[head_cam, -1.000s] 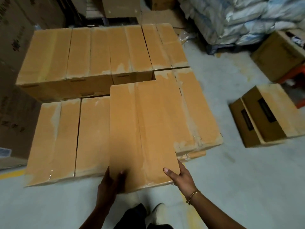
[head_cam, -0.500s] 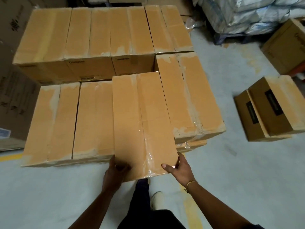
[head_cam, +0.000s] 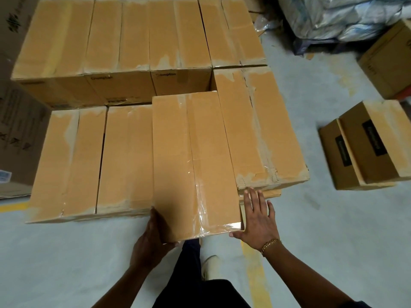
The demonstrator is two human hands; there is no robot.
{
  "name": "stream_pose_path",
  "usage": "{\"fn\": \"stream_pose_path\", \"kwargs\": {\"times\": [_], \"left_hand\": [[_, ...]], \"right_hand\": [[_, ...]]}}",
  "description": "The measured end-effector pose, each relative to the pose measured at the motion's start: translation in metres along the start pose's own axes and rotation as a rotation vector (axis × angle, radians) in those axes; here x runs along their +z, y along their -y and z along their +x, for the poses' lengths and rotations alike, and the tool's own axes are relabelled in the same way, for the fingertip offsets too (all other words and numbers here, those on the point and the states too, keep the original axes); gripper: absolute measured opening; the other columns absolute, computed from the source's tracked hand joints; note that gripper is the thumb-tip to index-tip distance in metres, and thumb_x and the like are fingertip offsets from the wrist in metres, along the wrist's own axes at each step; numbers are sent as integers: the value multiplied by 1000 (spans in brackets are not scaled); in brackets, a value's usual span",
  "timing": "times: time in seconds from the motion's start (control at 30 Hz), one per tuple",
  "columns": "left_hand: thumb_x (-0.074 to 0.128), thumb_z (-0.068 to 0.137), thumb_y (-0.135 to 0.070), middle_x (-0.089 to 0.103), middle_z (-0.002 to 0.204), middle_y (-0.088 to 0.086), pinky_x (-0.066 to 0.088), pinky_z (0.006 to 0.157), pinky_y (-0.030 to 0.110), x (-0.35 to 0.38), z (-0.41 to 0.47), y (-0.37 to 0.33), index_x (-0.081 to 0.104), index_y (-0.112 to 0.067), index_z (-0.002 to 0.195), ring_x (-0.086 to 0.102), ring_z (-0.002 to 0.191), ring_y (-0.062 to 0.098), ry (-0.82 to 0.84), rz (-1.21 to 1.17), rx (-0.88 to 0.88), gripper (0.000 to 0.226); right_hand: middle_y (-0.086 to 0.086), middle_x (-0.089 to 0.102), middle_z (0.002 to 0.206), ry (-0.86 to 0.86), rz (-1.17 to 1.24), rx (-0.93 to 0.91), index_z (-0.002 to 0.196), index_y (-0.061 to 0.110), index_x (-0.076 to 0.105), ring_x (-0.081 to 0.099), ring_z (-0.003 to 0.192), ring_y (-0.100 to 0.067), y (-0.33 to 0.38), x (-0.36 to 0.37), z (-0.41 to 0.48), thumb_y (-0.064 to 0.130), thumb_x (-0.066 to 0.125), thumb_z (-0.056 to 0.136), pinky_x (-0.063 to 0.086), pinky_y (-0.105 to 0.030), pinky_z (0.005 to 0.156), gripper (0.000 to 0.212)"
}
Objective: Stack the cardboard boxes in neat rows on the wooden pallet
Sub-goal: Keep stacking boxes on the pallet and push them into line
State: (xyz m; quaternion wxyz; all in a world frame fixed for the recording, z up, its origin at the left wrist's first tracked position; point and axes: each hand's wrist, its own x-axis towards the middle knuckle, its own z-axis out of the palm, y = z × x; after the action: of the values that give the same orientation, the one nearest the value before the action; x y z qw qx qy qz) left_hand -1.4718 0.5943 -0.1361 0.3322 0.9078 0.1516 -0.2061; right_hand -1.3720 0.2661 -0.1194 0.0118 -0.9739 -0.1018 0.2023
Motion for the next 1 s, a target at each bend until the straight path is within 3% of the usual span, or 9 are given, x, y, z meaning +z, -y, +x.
{"fn": "stream_pose_path", "kwargs": {"times": [0.23,0.73,1.0], "left_hand": [[89,72,-51,27,168,4,52,101,54,-15,33,-15,-20,-23,161,53,137,36,-5,-30,-44,144],[91,72,-47,27,168,6,49,105,58,-38,79,-27,-23,-23,160,47,142,38,-24,-76,-47,147],[91,73,-41,29,167,9,46,108,53,-46,91,-36,-20,-20,162,42,146,36,-41,-114,-72,143]], "right_hand": [[1,-23,168,47,-10,37,158,19,-22,-22,154,-25,5,-23,34,93,56,60,0,-52,124,145],[4,-18,169,78,-13,-11,161,18,-13,-14,156,-21,11,-50,82,90,54,68,5,-50,125,135],[8,-7,170,67,8,-22,162,22,5,-4,157,-19,17,-61,90,84,57,75,19,-49,123,119]]}}
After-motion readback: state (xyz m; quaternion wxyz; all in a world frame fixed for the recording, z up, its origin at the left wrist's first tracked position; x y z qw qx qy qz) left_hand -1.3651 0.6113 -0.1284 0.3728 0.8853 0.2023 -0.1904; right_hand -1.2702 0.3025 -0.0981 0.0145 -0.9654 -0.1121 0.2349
